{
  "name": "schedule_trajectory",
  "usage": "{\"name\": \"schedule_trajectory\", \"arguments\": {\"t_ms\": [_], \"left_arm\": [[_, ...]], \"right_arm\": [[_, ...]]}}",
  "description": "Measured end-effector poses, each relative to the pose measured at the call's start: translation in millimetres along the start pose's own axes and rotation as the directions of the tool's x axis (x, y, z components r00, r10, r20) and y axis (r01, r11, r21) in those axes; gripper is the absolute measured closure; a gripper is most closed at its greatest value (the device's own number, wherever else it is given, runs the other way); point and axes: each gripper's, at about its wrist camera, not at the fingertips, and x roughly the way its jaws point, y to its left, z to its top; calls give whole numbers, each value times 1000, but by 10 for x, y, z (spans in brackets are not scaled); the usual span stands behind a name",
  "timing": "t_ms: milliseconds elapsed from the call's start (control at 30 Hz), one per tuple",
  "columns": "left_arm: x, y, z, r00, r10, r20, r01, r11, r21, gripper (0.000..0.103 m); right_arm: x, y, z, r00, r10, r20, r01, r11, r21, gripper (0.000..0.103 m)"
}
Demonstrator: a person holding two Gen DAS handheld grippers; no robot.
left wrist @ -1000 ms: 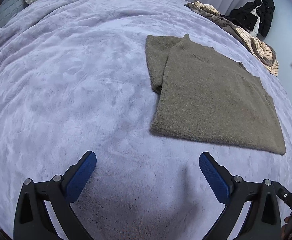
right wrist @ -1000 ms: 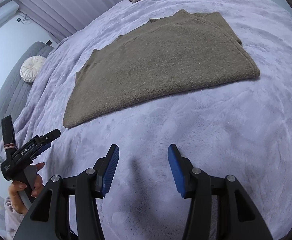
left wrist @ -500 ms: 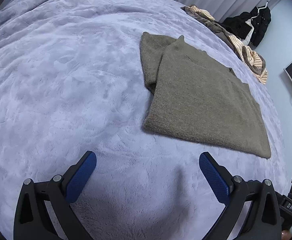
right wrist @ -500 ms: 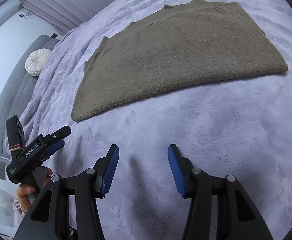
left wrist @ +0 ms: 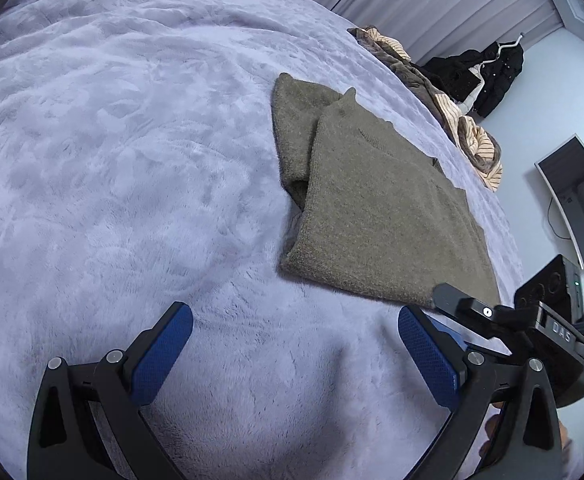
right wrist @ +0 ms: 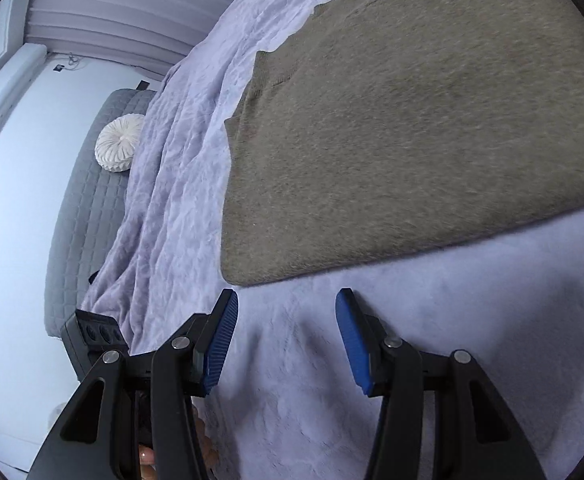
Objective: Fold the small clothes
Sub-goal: 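Grasp the sweater's side edge with the right tool and lift it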
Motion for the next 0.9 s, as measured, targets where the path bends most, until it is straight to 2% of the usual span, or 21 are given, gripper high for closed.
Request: {"name": "schedule_trajectory", "arguments": {"t_ms": [67, 267, 333, 367, 433, 500, 533, 567, 633, 700, 800, 900], "left_arm": [[-24, 31, 50, 1000, -27, 1, 27, 1000, -12, 0], [-37, 80, 291, 996, -84, 15, 85, 995, -44, 0], [-17, 66, 389, 993, -114, 18, 115, 992, -51, 0], [10, 54, 447, 991, -134, 13, 135, 990, -52, 0], [89, 27, 558, 986, -169, -2, 169, 984, -50, 0], [203, 19, 672, 985, -169, -19, 167, 984, -61, 0], [269, 20, 733, 981, -192, -31, 189, 979, -72, 0], [336, 23, 791, 973, -227, -43, 223, 971, -87, 0], [514, 22, 928, 946, -316, -76, 304, 943, -132, 0], [682, 12, 1050, 930, -357, -91, 337, 924, -179, 0], [891, -55, 1193, 926, -363, -106, 337, 919, -206, 0], [1035, -187, 1284, 920, -372, -126, 345, 919, -192, 0]], "right_arm": [[119, -13, 40, 1000, 27, 2, -27, 999, 43, 48], [296, -65, 145, 994, 71, 83, -83, 984, 156, 48], [332, -90, 186, 992, 87, 96, -105, 975, 194, 53], [358, -100, 217, 990, 101, 95, -119, 971, 209, 69], [387, -108, 280, 986, 143, 89, -159, 963, 217, 95], [313, -29, 364, 977, 181, 110, -198, 964, 176, 95], [237, 11, 422, 975, 189, 120, -205, 969, 142, 95], [164, 93, 473, 972, 195, 130, -208, 973, 100, 95], [52, 217, 541, 967, 209, 142, -217, 975, 43, 95], [-25, 317, 600, 965, 215, 148, -218, 976, 2, 95], [-61, 369, 633, 964, 222, 146, -222, 975, -21, 95], [-41, 357, 608, 969, 211, 131, -207, 977, -43, 95]]}}
